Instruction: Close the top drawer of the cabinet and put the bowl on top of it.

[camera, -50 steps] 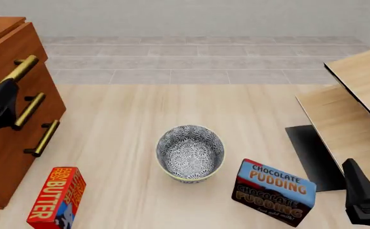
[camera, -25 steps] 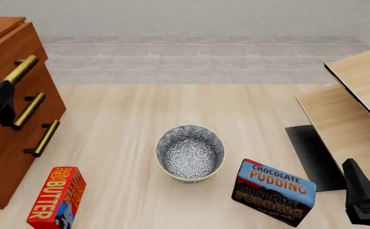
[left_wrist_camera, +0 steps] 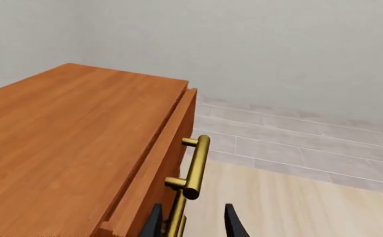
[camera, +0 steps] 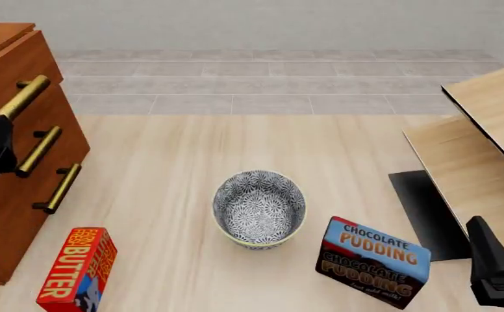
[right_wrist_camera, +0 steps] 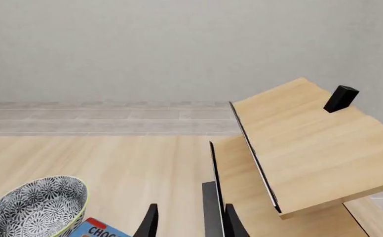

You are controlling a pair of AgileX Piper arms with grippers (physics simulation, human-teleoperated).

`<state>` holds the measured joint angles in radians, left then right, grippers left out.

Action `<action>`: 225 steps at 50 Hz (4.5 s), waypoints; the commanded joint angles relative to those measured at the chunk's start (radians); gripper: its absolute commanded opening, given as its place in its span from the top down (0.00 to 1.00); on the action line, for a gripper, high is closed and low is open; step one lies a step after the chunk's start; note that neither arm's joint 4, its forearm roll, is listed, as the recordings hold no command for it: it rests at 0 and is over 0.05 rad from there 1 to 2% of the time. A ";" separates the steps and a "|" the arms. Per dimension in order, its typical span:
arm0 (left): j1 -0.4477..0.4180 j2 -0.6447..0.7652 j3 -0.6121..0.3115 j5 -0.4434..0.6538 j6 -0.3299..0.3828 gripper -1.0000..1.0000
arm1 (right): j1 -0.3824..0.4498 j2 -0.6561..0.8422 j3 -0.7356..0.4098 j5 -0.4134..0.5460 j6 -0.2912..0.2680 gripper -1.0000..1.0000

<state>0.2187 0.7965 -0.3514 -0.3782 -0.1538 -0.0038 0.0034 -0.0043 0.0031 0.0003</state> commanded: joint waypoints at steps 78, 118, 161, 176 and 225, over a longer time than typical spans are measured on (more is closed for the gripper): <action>-0.086 0.023 -0.036 0.111 0.018 0.00 | 0.001 0.000 0.000 0.000 0.000 0.00; -0.506 0.181 -0.363 0.521 -0.040 0.00 | 0.001 0.000 0.000 0.000 0.000 0.00; -0.678 0.435 -0.596 0.864 -0.139 0.00 | 0.001 0.000 0.000 0.000 0.000 0.00; -0.741 0.518 -0.605 0.851 -0.266 0.00 | 0.001 0.000 0.000 -0.001 0.000 0.00; -0.757 0.680 -0.467 0.617 -0.391 0.00 | 0.001 0.000 0.000 0.000 0.000 0.00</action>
<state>-0.5436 1.4503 -0.8383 0.2797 -0.5305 -0.0038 0.0035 -0.0043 0.0031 0.0003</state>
